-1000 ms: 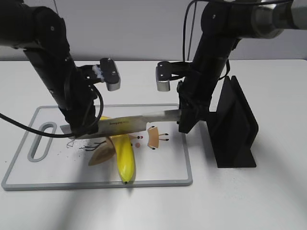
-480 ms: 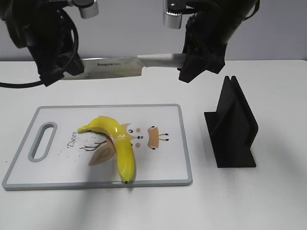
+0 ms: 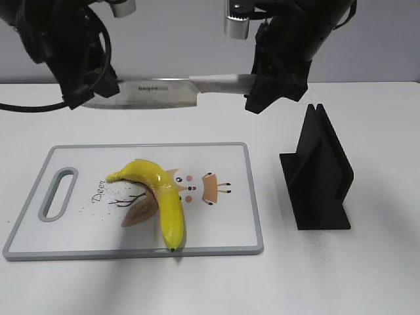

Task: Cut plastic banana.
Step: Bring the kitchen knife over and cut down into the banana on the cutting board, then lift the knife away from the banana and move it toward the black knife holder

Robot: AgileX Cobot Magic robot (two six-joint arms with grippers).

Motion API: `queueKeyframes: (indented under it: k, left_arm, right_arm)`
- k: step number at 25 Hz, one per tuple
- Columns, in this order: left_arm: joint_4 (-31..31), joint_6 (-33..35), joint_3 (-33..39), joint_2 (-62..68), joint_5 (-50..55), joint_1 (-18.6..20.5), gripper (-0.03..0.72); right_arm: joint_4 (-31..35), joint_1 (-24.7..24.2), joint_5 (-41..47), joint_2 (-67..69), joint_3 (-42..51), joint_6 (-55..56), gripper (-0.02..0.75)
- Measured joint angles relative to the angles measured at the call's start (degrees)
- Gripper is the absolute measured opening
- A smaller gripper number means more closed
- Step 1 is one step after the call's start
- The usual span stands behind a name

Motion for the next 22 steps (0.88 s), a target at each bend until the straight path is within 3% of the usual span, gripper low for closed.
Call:
queueKeyframes:
  k: [4,6,10,14,16,22]
  left_arm:
    - [-0.2,-1.2,0.0,0.0,-1.5,0.1,0.486]
    - [-0.2,-1.3,-0.1,0.0,-1.8,0.1,0.595]
    - [1.0,-2.8,-0.1,-0.8,-2.3,0.1,0.582]
    - [5.5,-15.1,-0.5,-2.2,-3.3,1.8,0.569]
    - [7.1,-24.5,-2.3,-2.3,0.0,4.5,0.568]
    - [8.6,-43.7,-9.6,-2.0,12.7,15.9,0.567]
  right_arm:
    - [0.2,-0.1,0.1,0.1,0.0,1.2,0.19]
    - [0.1,-0.1,0.1,0.1,0.0,1.4,0.19]
    - [0.0,-0.2,0.0,0.1,0.0,1.6,0.19]
    - [0.0,-0.2,0.0,0.1,0.0,2.5,0.19]
    - [0.0,-0.2,0.0,0.1,0.0,4.2,0.19]
    - [0.0,-0.2,-2.0,0.1,-0.2,14.9,0.19]
